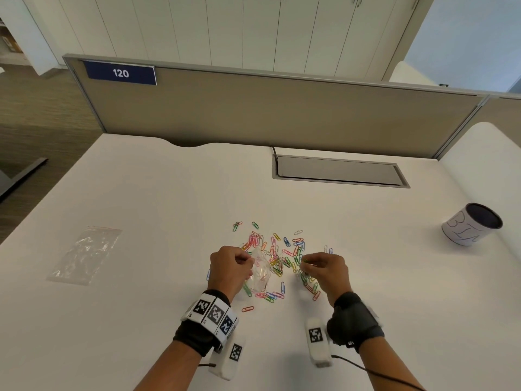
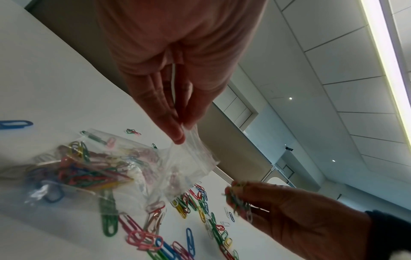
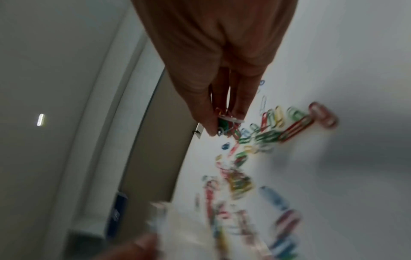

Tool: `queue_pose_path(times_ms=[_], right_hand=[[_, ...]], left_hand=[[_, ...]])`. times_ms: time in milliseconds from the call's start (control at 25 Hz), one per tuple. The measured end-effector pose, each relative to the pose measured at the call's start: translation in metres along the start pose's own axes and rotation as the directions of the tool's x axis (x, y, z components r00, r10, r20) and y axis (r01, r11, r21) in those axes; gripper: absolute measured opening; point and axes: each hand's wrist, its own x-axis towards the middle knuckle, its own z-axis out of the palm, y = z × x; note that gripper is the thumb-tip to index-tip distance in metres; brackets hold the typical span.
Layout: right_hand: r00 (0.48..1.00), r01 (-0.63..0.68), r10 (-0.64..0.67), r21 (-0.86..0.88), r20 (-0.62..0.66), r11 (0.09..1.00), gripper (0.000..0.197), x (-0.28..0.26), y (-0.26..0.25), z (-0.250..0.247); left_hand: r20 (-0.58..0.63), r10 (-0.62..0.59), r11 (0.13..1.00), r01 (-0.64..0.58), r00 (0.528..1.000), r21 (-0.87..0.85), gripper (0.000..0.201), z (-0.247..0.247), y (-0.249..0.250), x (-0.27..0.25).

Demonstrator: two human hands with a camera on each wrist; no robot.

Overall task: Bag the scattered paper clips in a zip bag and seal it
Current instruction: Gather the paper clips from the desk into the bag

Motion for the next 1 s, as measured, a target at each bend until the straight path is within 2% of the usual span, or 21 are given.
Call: queue_pose_path(times_ms=[80, 120, 160, 240, 360, 440, 520, 600, 680, 840, 1000], right_hand=[[0.992, -0.101, 0.065, 0.37, 0.109, 0.924, 0.017, -0.009, -0.016, 0.0], [0.984, -0.138, 0.068, 0.472, 0.163, 0.871, 0.017, -0.012, -0.024, 0.003], [0.975, -0.164, 0.058, 0.525, 0.213, 0.835, 0.017, -0.016, -0.032, 0.007], [0.95, -0.195, 0.023, 0.538, 0.31, 0.82, 0.019, -0.021, -0.043, 0.021], [0.919, -0.193, 0.0, 0.449, 0.395, 0.872, 0.025, -0.026, -0.048, 0.046], [0.935, -0.127, 0.01, 0.308, 0.355, 0.943, 0.021, -0.026, -0.048, 0.059], [0.96, -0.025, -0.002, 0.091, 0.281, 0.996, 0.016, -0.022, -0.048, 0.067], [0.968, 0.078, -0.047, -0.117, 0.248, 0.99, 0.013, -0.02, -0.049, 0.071], [0.959, 0.148, -0.084, -0.227, 0.27, 0.963, 0.015, -0.02, -0.051, 0.07], [0.929, 0.261, -0.161, -0.282, 0.332, 0.923, 0.025, -0.023, -0.061, 0.064], [0.927, 0.338, -0.273, -0.256, 0.257, 0.906, 0.022, -0.018, -0.06, 0.035]], left_hand=[[0.004, 0.014, 1.0, -0.014, 1.0, 0.009, 0.008, 0.0, 0.001, -0.001], [0.003, 0.018, 1.0, -0.018, 1.0, 0.013, 0.009, 0.001, 0.001, -0.001], [0.001, 0.021, 1.0, -0.021, 1.0, 0.017, 0.009, 0.001, 0.002, -0.001], [0.004, 0.024, 0.999, -0.024, 1.0, 0.025, 0.008, 0.002, 0.002, -0.002], [0.008, 0.029, 0.999, -0.029, 1.0, 0.027, 0.007, 0.001, 0.004, -0.003], [0.012, 0.034, 0.999, -0.034, 0.999, 0.034, 0.008, 0.0, 0.004, -0.003], [0.016, 0.032, 0.998, -0.033, 0.999, 0.046, 0.008, -0.002, 0.003, -0.003], [0.009, 0.024, 0.999, -0.024, 1.0, 0.039, 0.008, -0.003, 0.002, -0.002], [0.002, 0.022, 0.999, -0.022, 1.0, 0.035, 0.008, -0.004, 0.001, -0.001], [0.01, 0.027, 0.999, -0.027, 1.0, 0.034, 0.007, -0.002, 0.001, 0.0], [0.007, 0.032, 0.999, -0.032, 0.999, 0.035, 0.008, -0.002, 0.0, 0.0]])
